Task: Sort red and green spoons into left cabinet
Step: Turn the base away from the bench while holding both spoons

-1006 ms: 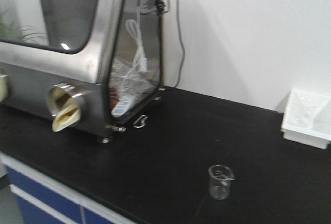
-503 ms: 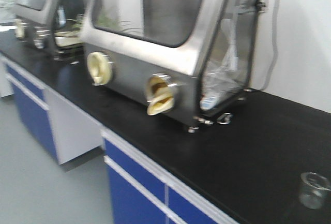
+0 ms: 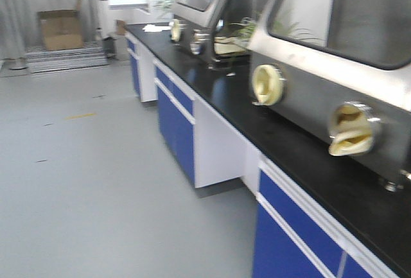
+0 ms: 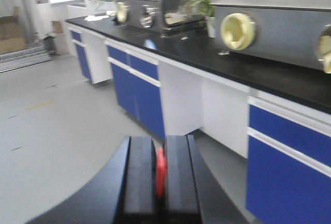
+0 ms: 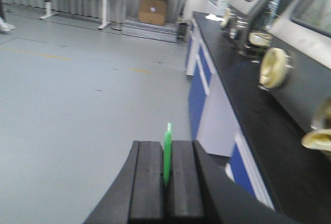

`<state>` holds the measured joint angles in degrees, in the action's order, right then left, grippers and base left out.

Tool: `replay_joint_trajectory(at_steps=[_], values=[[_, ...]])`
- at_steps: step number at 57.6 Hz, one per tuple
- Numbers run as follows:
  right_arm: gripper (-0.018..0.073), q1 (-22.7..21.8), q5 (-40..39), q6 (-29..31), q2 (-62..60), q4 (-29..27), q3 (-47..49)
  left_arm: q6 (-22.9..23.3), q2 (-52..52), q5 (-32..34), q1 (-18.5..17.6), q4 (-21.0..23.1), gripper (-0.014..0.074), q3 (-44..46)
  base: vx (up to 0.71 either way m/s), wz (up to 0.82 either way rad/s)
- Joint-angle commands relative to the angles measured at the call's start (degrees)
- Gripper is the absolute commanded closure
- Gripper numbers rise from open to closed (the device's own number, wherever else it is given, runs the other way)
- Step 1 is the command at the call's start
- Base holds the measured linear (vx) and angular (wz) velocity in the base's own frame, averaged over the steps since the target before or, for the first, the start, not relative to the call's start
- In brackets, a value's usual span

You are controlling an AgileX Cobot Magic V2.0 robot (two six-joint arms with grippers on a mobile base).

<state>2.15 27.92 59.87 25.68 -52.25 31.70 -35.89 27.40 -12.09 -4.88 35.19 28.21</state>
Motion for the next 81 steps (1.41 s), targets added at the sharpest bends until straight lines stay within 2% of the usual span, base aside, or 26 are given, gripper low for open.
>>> replay_joint_trajectory(at_steps=[1, 41, 81], values=[[0.0562, 0.0, -2.9, 0.0, 0.3, -1.8, 1.5, 0.1, 0.0, 3.9, -0.3, 1.1, 0.0597, 1.6, 0.08, 0.52], [0.0562, 0.0, -2.9, 0.0, 0.3, -1.8, 1.5, 0.1, 0.0, 3.9, -0.3, 1.1, 0.0597, 1.6, 0.21, 0.41], [0.0562, 0.0, -3.0, 0.0, 0.3, -1.8, 1.5, 0.1, 0.0, 3.7, -0.3, 1.1, 0.0597, 1.6, 0.50, 0.30]])
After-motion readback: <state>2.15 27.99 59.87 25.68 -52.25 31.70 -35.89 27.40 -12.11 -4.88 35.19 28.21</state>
